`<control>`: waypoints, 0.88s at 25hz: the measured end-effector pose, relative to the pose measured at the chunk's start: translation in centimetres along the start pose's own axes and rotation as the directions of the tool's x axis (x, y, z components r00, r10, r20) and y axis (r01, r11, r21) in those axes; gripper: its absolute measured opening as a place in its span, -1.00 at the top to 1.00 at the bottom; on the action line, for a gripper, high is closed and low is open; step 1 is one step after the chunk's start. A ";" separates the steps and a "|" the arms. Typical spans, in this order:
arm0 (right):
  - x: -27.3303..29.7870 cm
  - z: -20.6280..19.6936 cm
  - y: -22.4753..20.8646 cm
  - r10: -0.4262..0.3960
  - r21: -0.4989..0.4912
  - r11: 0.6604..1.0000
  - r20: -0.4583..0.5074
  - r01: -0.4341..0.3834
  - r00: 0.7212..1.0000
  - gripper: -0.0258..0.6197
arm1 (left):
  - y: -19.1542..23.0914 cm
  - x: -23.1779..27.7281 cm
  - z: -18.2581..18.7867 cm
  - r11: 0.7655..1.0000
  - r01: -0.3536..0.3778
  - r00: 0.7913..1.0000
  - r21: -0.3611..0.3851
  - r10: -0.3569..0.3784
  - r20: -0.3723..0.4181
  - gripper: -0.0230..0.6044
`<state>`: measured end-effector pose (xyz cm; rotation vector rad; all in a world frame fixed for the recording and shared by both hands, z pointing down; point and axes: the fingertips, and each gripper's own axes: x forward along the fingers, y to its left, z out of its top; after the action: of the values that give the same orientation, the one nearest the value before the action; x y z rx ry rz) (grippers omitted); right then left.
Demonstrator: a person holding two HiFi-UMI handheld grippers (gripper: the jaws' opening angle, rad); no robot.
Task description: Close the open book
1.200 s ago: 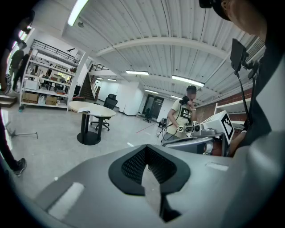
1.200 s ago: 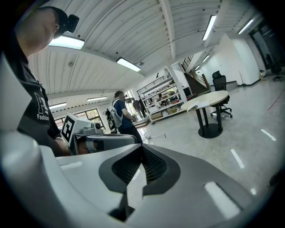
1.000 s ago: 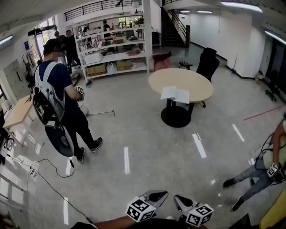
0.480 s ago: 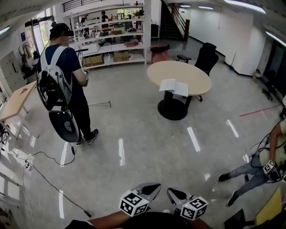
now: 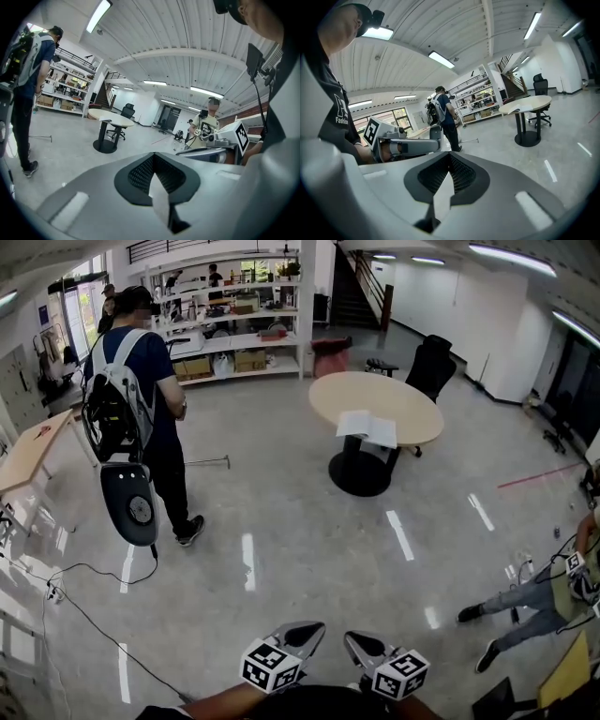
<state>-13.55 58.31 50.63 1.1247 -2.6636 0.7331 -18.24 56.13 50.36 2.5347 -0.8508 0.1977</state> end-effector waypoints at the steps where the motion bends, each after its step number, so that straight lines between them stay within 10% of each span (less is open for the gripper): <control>1: 0.2 0.3 -0.3 -0.020 0.004 1.000 0.014 0.020 1.000 0.89 | 0.9 -0.4 0.2 1.000 -0.014 1.000 -0.005 0.014 0.007 0.90; 16: 1.1 1.1 -2.5 -0.122 0.034 0.992 -0.028 0.123 0.992 0.89 | 3.6 0.9 1.0 0.999 0.039 0.999 -0.034 -0.041 -0.034 0.90; 22: 3.2 2.9 -6.5 -0.073 0.029 0.997 -0.004 0.074 0.997 0.89 | 6.8 3.4 2.5 0.998 -0.045 0.999 -0.038 0.045 -0.009 0.90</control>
<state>-11.09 50.95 51.60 1.2210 -2.6021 0.7623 -19.62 48.32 51.69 2.4795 -0.9007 0.2046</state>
